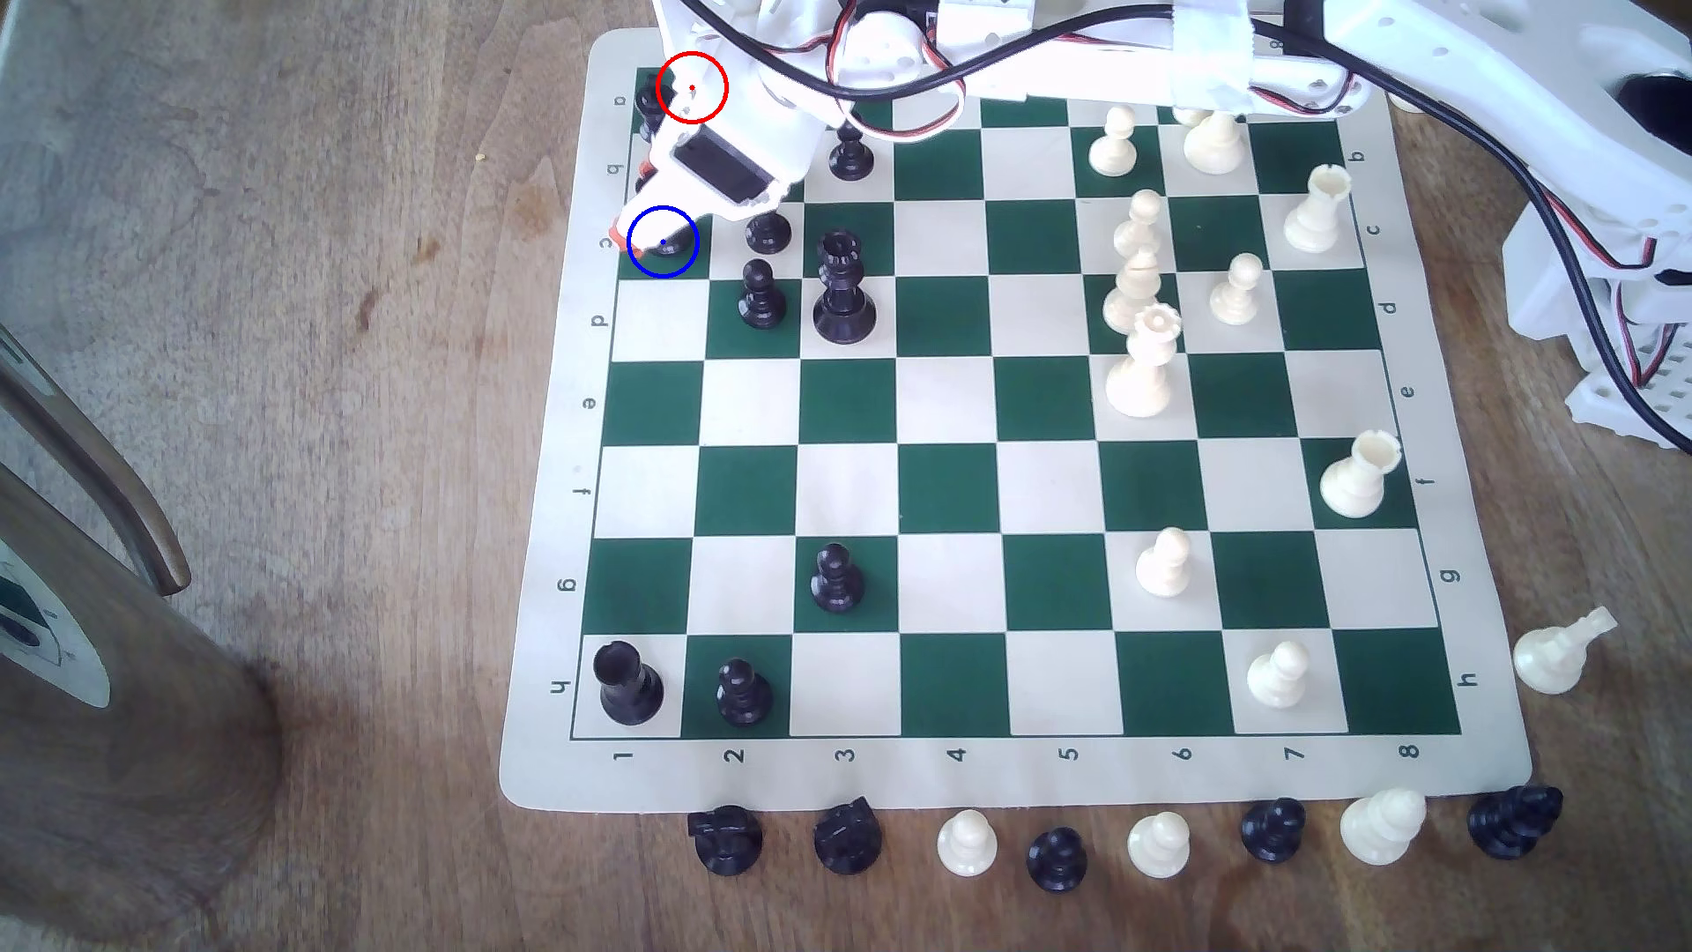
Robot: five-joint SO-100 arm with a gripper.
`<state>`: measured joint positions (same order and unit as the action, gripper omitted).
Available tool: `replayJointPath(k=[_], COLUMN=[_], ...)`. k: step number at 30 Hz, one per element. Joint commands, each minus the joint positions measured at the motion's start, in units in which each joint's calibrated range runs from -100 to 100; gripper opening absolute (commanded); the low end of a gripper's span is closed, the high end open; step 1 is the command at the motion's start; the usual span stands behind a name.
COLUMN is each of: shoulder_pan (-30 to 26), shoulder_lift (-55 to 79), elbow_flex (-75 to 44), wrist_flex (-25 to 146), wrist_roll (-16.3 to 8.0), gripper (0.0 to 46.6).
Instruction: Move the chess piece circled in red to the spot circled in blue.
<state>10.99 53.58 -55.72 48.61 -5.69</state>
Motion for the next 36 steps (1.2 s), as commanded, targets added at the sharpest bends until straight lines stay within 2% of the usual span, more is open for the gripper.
replayJointPath(k=[1,27,36], shoulder_pan=[0.1,0.7,0.5], shoulder_lift=[-3.2,-15.4,-31.8], elbow_flex=[-1.9,-1.3,-1.3], wrist_flex=[-0.7,8.8,18.3], wrist_roll=[0.1,0.0,0.3], gripper=[16.2,15.0,14.4])
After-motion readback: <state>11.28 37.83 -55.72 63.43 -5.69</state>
